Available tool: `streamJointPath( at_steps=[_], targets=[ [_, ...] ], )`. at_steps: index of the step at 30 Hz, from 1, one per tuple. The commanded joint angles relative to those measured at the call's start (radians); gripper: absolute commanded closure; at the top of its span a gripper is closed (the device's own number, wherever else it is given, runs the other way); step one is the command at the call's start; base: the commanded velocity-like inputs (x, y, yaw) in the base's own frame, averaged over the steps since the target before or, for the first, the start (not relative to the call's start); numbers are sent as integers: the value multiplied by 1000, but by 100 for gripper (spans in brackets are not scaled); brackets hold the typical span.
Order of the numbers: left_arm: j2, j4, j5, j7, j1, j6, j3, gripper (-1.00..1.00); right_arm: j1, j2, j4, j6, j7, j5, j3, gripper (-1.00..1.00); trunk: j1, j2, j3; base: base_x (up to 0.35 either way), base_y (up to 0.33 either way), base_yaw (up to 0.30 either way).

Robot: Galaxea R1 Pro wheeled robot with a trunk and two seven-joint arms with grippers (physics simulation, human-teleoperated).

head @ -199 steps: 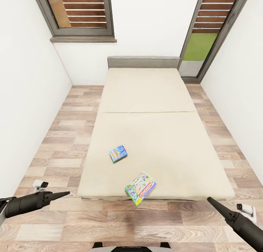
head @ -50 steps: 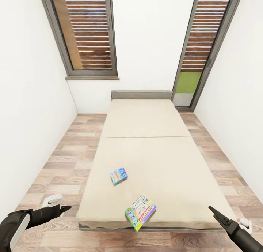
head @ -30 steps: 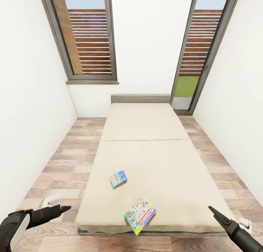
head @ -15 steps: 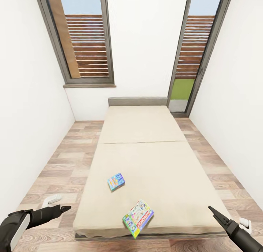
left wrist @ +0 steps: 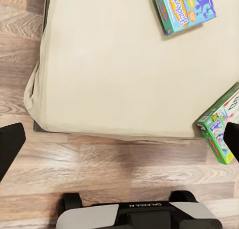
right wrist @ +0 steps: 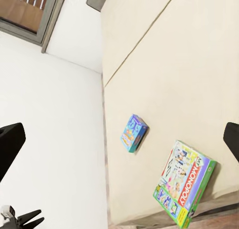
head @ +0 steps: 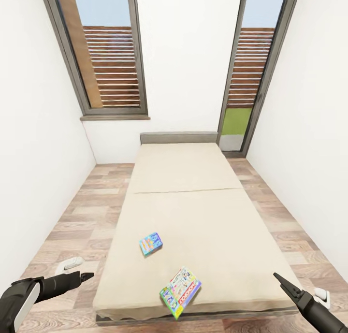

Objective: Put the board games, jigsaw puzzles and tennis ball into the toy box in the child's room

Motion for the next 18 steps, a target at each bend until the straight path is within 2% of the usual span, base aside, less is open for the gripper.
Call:
streamJointPath(
  at_steps=[1,18],
  targets=[
    [0,0,1,-2,-1,7,2,-100,0,0,-1,7,-1,-6,0,-100,1,-2,0,0,0,-30],
    [0,1,-14,-2,-1,6,2,-100,0,0,-4,6,-4,-6,0,-100,1,-2,28,0,0,0]
  ],
)
